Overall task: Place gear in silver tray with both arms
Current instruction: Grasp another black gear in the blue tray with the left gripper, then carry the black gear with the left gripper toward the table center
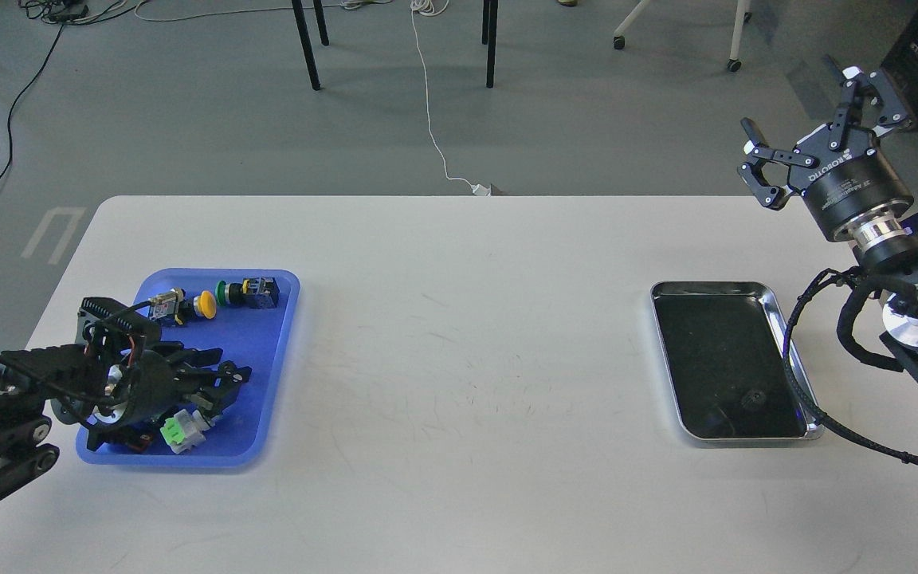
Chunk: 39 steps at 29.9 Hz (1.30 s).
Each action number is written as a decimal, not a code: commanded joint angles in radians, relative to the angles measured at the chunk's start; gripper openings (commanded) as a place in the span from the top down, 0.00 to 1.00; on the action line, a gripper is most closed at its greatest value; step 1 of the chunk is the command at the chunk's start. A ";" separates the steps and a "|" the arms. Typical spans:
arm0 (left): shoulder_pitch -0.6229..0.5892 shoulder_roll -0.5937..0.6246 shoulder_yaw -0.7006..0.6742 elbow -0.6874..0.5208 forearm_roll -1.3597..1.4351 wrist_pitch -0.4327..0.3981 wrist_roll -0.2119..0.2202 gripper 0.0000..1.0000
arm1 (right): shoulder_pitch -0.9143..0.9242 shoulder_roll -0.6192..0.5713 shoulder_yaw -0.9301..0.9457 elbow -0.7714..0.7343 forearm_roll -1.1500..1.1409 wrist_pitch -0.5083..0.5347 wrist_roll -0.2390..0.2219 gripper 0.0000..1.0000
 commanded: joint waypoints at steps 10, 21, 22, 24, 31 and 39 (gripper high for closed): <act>-0.008 0.031 -0.003 -0.025 0.000 -0.002 -0.001 0.83 | 0.001 -0.002 0.008 -0.001 0.000 -0.004 0.000 0.04; -0.211 0.001 -0.001 -0.136 0.002 -0.007 0.009 0.82 | -0.010 -0.020 0.021 0.034 0.001 -0.004 0.000 0.03; -0.232 -0.039 0.002 -0.134 0.003 -0.008 0.009 0.82 | -0.024 -0.028 0.021 0.048 0.001 -0.006 0.000 0.04; -0.269 -0.106 0.022 -0.128 0.003 -0.011 0.009 0.82 | -0.063 -0.064 0.019 0.087 0.000 -0.006 0.000 0.04; -0.348 -0.330 0.146 -0.082 0.002 -0.011 0.017 0.83 | -0.221 -0.234 0.011 0.222 -0.002 0.002 -0.002 0.04; -0.340 -0.596 0.165 0.137 0.002 -0.008 0.017 0.83 | -0.370 -0.411 0.001 0.347 -0.017 0.003 -0.002 0.03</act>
